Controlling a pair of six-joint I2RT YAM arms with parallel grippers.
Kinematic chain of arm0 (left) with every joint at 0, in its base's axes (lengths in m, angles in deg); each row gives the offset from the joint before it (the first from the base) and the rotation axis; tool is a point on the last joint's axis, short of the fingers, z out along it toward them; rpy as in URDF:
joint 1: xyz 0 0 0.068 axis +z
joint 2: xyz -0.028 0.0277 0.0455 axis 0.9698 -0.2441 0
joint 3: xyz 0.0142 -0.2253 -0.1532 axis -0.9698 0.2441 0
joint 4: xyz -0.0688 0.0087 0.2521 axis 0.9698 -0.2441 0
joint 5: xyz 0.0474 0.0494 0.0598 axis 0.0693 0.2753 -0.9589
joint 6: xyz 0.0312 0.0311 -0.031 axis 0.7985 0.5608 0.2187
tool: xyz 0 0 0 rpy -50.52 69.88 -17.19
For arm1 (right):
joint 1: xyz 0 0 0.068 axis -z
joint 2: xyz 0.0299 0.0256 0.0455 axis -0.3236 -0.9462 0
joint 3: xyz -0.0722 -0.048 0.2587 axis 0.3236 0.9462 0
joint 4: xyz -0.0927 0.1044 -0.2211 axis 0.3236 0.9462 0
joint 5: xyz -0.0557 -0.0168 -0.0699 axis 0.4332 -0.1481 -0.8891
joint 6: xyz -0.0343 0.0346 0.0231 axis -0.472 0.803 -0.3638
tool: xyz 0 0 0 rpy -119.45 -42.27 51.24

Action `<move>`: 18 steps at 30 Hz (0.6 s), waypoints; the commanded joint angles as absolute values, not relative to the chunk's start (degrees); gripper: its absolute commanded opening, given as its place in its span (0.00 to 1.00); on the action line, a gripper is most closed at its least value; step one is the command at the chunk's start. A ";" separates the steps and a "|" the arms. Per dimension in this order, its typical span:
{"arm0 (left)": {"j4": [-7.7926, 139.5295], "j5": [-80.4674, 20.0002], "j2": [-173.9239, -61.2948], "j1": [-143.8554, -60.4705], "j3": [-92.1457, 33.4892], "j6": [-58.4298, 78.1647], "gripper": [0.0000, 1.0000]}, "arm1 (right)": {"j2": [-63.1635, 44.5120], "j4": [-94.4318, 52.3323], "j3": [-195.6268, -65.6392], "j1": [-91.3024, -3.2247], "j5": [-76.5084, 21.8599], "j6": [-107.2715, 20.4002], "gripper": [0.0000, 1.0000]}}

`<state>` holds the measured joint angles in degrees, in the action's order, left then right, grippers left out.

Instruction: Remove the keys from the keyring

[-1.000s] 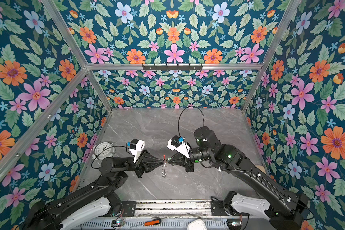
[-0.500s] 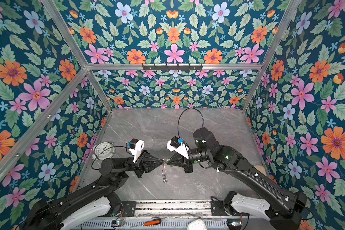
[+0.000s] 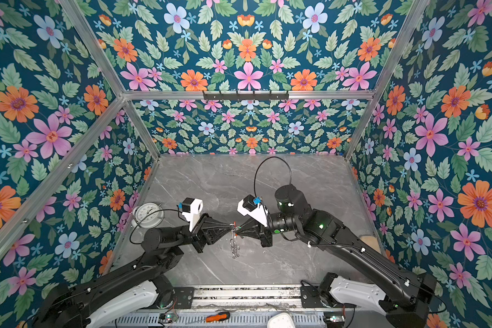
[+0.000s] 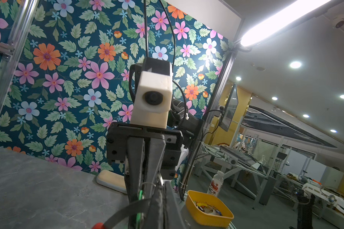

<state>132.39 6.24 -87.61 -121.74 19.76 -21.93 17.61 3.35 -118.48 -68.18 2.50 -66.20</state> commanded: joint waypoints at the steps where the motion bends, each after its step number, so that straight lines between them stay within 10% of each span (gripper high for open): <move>1: 140.53 3.12 -87.49 -121.86 19.85 -20.36 0.00 | 17.49 2.30 -117.60 -68.49 -0.79 -64.31 0.00; 18: 140.47 -3.76 -86.48 -121.89 21.79 -12.20 0.00 | 17.73 -14.72 -108.77 -70.47 -1.91 -53.61 0.00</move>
